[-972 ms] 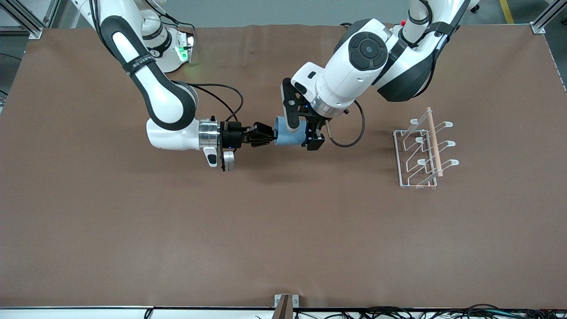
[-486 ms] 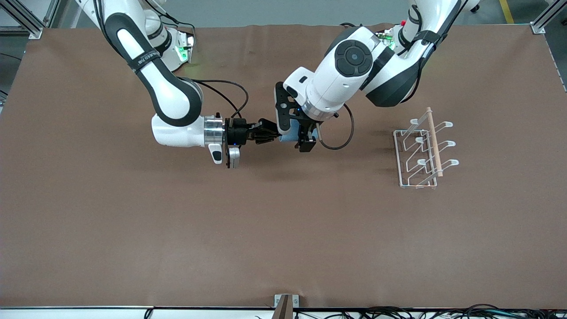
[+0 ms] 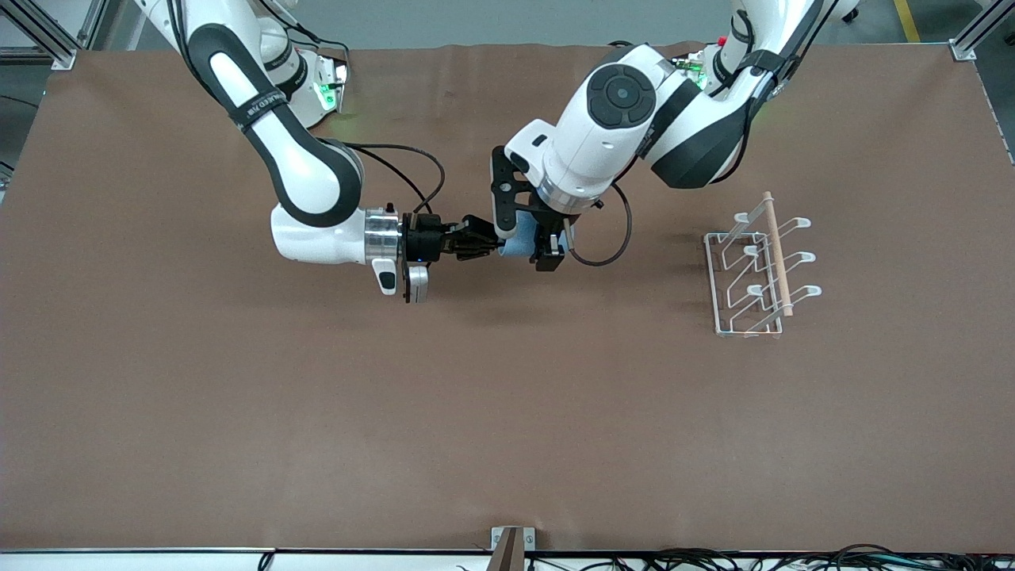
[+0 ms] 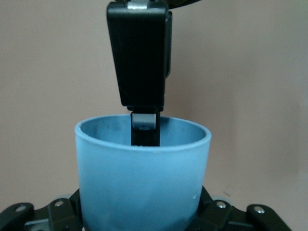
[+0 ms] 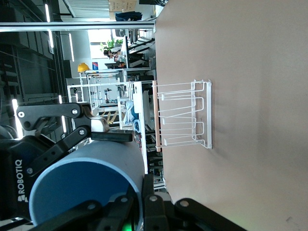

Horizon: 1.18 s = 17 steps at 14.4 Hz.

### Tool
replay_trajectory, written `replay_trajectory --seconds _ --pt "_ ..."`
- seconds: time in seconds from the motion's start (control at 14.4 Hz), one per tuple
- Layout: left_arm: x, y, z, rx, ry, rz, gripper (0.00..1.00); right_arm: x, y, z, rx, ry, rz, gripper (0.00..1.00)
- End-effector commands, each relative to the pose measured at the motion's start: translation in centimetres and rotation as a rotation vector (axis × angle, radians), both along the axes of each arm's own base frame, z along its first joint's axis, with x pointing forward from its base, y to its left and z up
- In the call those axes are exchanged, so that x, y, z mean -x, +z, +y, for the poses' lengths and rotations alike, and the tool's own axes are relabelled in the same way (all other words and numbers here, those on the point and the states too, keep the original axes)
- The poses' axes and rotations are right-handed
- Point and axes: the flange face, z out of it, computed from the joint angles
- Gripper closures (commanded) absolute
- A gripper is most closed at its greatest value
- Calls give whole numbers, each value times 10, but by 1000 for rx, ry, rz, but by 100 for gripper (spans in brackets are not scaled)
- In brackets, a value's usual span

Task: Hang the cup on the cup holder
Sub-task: 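Grasp the cup rim with the left gripper and open the right gripper, then carry the cup to the rack while the right gripper withdraws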

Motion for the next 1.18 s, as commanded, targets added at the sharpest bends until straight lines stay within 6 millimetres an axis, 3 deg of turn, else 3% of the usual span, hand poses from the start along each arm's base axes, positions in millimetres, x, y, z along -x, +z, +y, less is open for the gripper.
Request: replay_trajectory --seconds 0.0,0.07,0.14,0.42,0.69,0.9,1.11 --pt "4 -4 -4 -67 -22 -23 76 -1 5 1 -37 -3 12 81" --pt "5 -4 -4 -75 -17 -24 81 -1 5 2 -36 -1 13 10" --pt "6 -3 -3 -92 -21 -28 84 0 5 2 -33 -4 16 0" --pt "7 -3 7 -181 -40 -27 89 -3 6 -2 -28 -12 11 0" --pt "7 -3 22 -296 -55 -25 87 -16 5 -31 13 -17 -15 0" --pt "2 -6 43 -427 -58 -35 83 -34 2 -71 130 26 -96 0" --pt "2 -5 58 -627 -85 -106 83 -58 -5 -132 283 38 -161 0"
